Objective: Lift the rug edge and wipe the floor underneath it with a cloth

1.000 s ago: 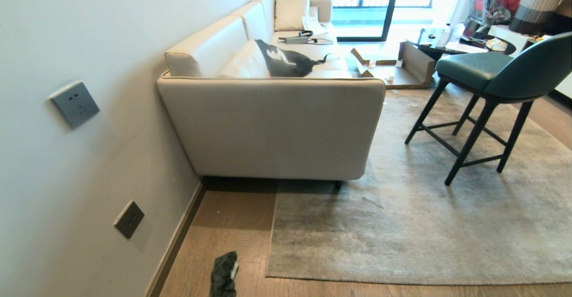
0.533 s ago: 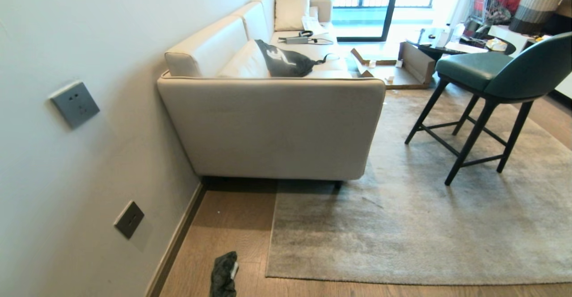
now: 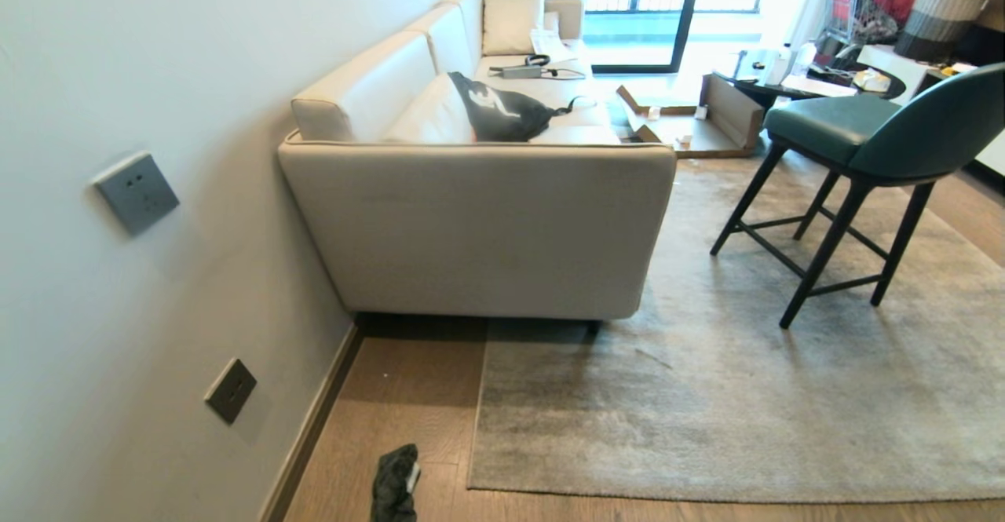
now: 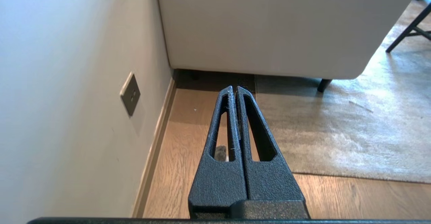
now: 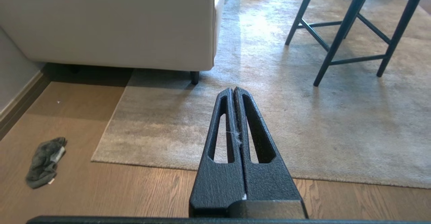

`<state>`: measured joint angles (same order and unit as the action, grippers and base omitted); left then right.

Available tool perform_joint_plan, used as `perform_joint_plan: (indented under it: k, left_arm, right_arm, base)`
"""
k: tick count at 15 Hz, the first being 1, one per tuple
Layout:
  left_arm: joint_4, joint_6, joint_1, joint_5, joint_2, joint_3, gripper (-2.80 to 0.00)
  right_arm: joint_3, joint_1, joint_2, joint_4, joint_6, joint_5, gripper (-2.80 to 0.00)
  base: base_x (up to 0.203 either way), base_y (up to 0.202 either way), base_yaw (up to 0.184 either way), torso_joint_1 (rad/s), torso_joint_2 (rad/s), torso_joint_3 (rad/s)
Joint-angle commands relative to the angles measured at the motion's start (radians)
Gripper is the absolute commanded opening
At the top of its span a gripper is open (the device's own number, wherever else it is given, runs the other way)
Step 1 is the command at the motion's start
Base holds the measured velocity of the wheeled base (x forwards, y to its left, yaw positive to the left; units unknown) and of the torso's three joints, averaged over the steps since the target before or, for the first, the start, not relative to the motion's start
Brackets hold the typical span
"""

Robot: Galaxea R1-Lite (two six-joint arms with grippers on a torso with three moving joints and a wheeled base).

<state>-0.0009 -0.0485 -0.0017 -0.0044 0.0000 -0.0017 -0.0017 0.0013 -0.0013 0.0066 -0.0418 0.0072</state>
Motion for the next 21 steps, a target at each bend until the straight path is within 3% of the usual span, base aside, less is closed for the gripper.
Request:
perform_joint_plan:
  k: [1, 10, 21]
  left_arm:
    - [-0.001, -0.001, 0.0, 0.0, 0.0, 0.0, -2.8]
    - [-0.001, -0.001, 0.0, 0.0, 0.0, 0.0, -2.8]
    - [-0.001, -0.001, 0.0, 0.0, 0.0, 0.0, -2.8]
  right_arm:
    - [0.0, 0.0, 0.001, 0.0, 0.0, 0.0, -2.8]
    - [0.0, 0.0, 0.001, 0.0, -0.003, 0.0, -2.8]
    - [0.0, 0.0, 0.001, 0.0, -0.003, 0.0, -2.8]
  base:
    - [0.0, 0.0, 0.0, -0.013, -0.37, -0.385]
    - [0.0, 0.0, 0.0, 0.048, -0.44, -0.393]
    - [0.0, 0.0, 0.0, 0.155, -0.52, -0.366]
